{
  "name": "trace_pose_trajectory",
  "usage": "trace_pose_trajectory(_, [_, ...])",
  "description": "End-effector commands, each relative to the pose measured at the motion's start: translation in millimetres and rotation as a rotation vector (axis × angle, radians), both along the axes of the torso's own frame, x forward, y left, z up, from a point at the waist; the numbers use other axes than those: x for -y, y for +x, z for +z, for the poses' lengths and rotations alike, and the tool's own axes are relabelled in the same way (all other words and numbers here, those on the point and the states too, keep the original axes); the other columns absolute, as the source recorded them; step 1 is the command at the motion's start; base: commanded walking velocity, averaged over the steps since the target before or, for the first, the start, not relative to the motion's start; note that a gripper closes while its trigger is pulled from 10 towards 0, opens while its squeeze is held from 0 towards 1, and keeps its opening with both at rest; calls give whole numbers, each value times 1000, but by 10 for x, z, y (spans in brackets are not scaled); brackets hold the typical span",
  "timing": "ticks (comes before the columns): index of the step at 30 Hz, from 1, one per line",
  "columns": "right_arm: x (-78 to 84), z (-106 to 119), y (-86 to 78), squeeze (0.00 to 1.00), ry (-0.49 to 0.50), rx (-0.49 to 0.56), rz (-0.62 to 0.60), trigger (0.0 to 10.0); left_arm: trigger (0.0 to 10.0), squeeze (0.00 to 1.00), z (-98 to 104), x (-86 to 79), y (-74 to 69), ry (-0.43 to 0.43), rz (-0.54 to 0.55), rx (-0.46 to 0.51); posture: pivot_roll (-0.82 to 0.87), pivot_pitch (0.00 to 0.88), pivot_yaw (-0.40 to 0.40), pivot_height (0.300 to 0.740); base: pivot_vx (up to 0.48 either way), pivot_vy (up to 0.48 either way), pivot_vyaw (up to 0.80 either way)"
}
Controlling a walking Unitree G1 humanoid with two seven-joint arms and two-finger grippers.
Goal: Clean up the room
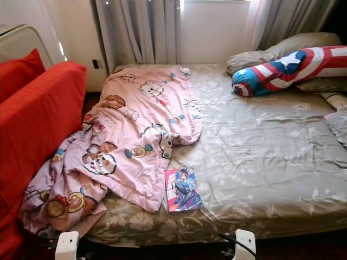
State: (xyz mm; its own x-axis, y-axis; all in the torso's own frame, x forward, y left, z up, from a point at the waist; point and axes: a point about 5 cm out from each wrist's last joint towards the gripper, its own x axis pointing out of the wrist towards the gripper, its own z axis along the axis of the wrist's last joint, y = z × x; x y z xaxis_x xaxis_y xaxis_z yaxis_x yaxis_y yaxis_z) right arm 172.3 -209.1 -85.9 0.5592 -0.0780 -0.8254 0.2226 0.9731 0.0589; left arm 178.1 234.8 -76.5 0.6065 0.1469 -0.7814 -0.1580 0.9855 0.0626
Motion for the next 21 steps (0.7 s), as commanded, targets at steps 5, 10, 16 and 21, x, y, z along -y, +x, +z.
trace_pose_trajectory(5, [-43, 23, 64, 0, 6, 17, 27, 10000, 10000, 0, 18, 24, 54, 0, 3, 10, -23, 0, 13, 740, 0, 0, 0])
trace_pose_trajectory(10, [-23, 2, 10, 0, 7, 8, 22, 10000, 10000, 0, 6, 17, 21, 1, 7, 8, 0, 0, 11, 740, 0, 0, 0])
trace_pose_trajectory(16, [67, -34, -115, 0, -18, -30, 54, 10000, 10000, 0, -23, -16, -68, 2, 23, 0, 19, 0, 7, 740, 0, 0, 497])
trace_pose_trajectory(21, [134, -33, -149, 0, 1, -25, 3, 10000, 10000, 0, -39, 13, -95, -6, 24, 4, 13, 0, 8, 740, 0, 0, 119])
